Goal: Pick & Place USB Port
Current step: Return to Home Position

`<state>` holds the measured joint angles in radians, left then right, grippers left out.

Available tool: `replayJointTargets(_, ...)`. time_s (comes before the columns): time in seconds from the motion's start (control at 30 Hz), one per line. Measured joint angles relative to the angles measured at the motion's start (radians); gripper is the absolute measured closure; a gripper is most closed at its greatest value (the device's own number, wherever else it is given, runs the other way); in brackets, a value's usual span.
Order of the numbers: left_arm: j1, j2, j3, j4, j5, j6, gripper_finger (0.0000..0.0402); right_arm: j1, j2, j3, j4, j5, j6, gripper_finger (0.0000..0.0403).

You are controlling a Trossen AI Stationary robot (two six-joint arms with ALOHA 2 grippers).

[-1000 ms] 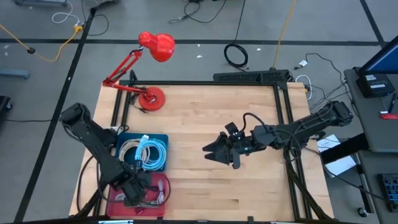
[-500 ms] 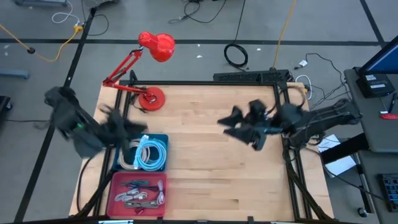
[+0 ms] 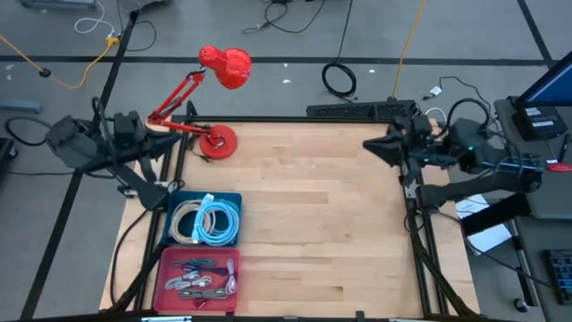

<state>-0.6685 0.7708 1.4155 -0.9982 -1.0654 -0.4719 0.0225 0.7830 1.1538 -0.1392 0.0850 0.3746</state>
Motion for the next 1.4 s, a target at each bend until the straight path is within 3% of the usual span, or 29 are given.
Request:
replayJointTargets(0.2, 0.01, -0.066, 0.0, -0.115, 0.267, 0.091, 0.0399, -0.017, -0.113, 0.0, -0.325, 0.096, -0.14, 0.0402)
replayJointTargets(0.37, 0.01, -0.137, -0.099, -0.392, 0.327, -0.23, 0.04, -0.017, -0.175, 0.0, -0.635, 0.144, -0.131, 0.0402)
replayJointTargets(0.47, 0.008, -0.226, -0.247, -0.4, 0.367, -0.355, 0.04, -0.017, -0.203, -0.016, -0.75, 0.156, -0.062, 0.0402)
replayJointTargets(0.67, -0.009, -0.469, -0.545, -0.146, 0.383, -0.368, 0.0401, -0.016, -0.353, -0.186, -0.675, 0.15, 0.008, 0.0403)
replayJointTargets(0.83, -0.009, -0.64, -0.693, -0.006, 0.376, -0.343, 0.0401, -0.016, -0.536, -0.376, -0.565, 0.15, 0.078, 0.0403)
replayJointTargets(1.1, -0.008, -0.765, -0.747, -0.001, 0.308, -0.308, 0.0401, -0.017, -0.779, -0.547, -0.51, 0.235, 0.1, 0.0403)
replayJointTargets(1.4, -0.004, -0.765, -0.803, -0.04, 0.208, -0.427, 0.0401, -0.017, -0.779, -0.619, -0.524, 0.259, 0.113, 0.0403)
